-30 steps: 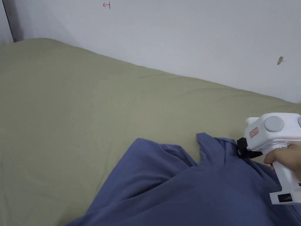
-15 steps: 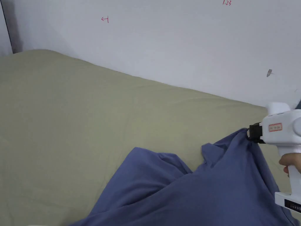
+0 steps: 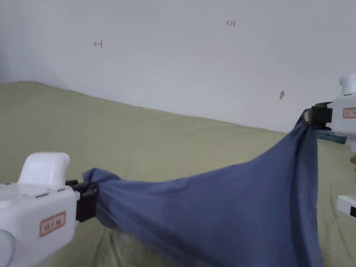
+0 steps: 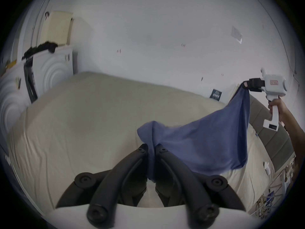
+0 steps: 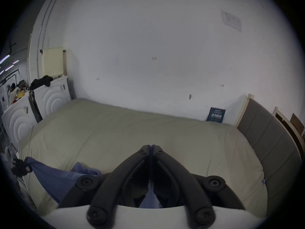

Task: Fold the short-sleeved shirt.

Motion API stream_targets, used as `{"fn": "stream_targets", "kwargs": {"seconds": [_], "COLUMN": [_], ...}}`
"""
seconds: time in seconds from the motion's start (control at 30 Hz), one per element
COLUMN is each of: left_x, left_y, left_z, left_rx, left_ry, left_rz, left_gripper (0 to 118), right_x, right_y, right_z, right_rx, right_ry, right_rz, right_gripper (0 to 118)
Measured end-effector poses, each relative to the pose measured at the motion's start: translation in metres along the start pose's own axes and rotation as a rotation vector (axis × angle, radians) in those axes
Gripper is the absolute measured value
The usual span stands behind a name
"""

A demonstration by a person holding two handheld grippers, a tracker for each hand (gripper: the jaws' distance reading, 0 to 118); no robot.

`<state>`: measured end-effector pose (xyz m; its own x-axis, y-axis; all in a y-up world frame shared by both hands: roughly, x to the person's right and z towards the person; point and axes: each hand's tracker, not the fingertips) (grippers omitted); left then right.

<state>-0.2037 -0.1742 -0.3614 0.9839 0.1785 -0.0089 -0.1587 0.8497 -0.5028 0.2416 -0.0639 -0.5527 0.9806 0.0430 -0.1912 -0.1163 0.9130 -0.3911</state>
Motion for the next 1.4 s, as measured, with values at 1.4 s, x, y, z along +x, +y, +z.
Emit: {"fn": "stream_targets", "kwargs": {"seconds": [1.4], "left_x": [-0.009], "left_y": [0.246], "left_z": [-0.079], "left_rx": [0.192], "left_ry": [0.143], "left_rz": [-0.387], "left_gripper": [8], "right_x": [0.031], "right_y": [0.079], "right_z": [0.042], "right_rx": [0.293], "right_ry": [-0.199], "right_rz": [0.023], "right_gripper": [5]}}
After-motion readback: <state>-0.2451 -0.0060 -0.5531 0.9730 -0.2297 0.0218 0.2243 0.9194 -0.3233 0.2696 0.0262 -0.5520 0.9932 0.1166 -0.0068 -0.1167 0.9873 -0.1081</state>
